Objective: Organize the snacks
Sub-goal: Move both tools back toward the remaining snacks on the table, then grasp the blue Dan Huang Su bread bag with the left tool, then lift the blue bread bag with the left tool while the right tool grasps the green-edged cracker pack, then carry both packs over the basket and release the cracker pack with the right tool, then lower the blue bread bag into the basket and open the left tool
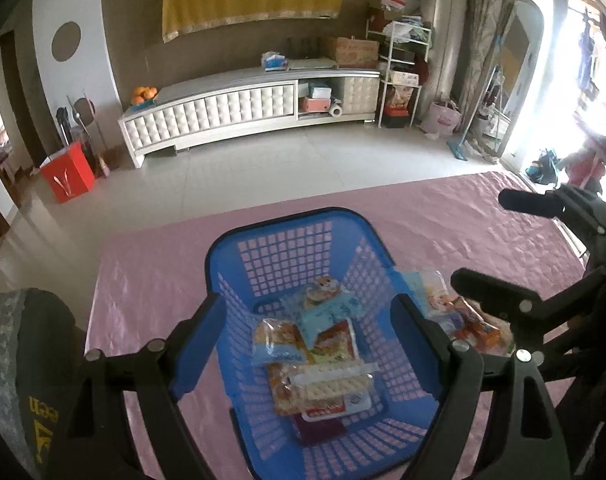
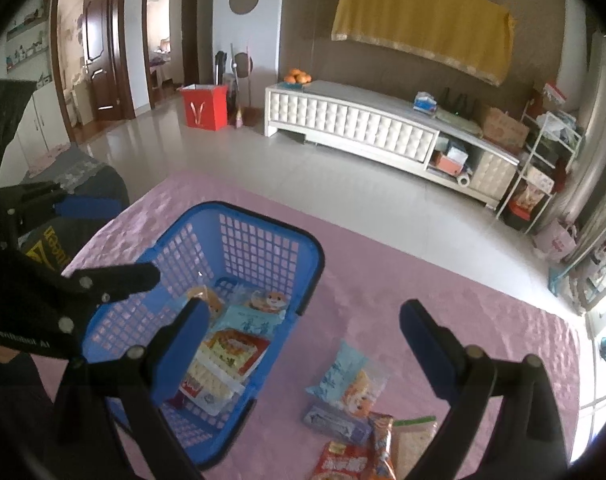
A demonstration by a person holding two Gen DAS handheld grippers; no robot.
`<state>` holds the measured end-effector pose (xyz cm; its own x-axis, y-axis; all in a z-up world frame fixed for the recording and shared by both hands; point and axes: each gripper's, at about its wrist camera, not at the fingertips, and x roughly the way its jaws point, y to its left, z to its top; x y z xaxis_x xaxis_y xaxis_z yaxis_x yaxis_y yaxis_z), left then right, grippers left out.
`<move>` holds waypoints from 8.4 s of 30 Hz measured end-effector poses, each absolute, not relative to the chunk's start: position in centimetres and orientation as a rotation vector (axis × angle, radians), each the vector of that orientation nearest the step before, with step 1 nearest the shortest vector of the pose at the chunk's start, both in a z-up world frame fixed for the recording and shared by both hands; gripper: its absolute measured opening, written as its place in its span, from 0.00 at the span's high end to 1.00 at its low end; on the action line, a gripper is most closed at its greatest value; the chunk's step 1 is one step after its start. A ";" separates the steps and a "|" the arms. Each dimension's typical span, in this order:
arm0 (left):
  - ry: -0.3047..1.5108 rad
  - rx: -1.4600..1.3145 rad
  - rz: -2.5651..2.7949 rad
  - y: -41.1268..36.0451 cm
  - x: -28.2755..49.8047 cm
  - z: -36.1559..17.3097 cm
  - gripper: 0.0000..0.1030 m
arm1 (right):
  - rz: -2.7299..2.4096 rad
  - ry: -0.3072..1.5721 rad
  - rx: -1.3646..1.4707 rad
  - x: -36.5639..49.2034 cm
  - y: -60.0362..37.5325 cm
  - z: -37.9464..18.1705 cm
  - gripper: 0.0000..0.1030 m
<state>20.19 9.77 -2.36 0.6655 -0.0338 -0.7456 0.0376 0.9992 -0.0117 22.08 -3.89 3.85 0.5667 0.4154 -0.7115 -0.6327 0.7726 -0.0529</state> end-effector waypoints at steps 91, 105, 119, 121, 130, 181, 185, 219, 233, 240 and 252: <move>0.871 0.013 -0.006 -9.2 22.8 -13.5 0.38 | 0.491 1.063 -0.018 25.9 -23.1 -9.2 0.05; 0.881 0.030 -0.020 -9.6 20.0 -13.7 0.38 | 0.448 1.091 -0.244 25.4 -21.7 -11.1 0.05; 0.971 0.145 -0.041 -11.8 21.5 -15.9 0.38 | 0.489 1.106 -0.360 25.7 -20.4 -14.9 0.06; 0.987 0.146 -0.039 -11.8 21.9 -16.1 0.38 | 0.489 1.131 -0.334 26.0 -20.6 -15.2 0.06; 1.046 0.120 -0.055 -11.5 22.2 -16.8 0.38 | 0.577 1.091 -0.341 24.2 -20.0 -14.5 0.40; 0.712 0.070 -0.016 8.6 11.0 1.2 0.38 | 0.722 0.702 -0.331 15.9 -3.7 7.3 0.44; 0.770 0.046 0.014 11.1 12.2 0.3 0.38 | 0.746 0.725 -0.336 16.9 -1.4 6.7 0.44; 0.908 0.013 0.035 15.4 17.3 -2.7 0.38 | 0.668 0.952 -0.368 22.1 3.5 0.1 0.07; 0.916 0.011 0.013 12.9 17.3 -1.9 0.37 | 0.615 0.880 -0.354 20.4 1.0 2.7 0.07; 0.956 0.006 0.001 13.1 19.5 -3.9 0.37 | 0.583 0.929 -0.302 21.9 0.4 1.4 0.07; 0.977 -0.020 0.009 14.3 22.5 -5.8 0.27 | 0.523 0.985 -0.347 23.5 0.8 -1.5 0.07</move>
